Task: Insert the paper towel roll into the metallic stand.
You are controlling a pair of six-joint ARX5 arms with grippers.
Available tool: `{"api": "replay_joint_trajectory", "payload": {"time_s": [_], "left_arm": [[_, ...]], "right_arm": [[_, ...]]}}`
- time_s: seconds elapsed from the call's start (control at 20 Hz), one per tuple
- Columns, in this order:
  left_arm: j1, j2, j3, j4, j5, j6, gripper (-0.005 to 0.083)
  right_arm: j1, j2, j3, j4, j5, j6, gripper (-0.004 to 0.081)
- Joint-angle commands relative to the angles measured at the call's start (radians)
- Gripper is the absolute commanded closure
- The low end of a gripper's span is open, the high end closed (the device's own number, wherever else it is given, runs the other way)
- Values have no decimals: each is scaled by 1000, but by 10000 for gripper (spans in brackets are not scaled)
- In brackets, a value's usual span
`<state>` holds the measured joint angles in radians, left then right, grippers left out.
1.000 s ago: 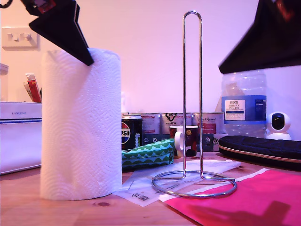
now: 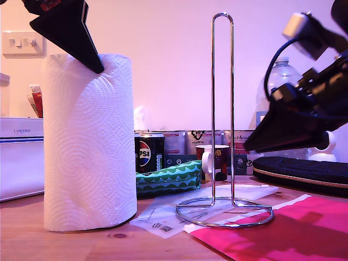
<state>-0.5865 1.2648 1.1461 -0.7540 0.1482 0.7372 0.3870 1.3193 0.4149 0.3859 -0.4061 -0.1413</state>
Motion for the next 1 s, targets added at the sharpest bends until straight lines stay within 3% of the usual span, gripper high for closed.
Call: {"api": "replay_joint_trajectory", "payload": {"time_s": [0.0,0.6,0.95], "left_arm": [[4,7,-12,3,0,-4,720],[28,7,-12,22,0,-4,720],[28,7,-12,22,0,-4,720]], "right_arm": [[-1,51,-15,58,-1,-23,548],[6,330,-14,336,16,-50,563],[19,401,-14,432,18,-49,597]]}}
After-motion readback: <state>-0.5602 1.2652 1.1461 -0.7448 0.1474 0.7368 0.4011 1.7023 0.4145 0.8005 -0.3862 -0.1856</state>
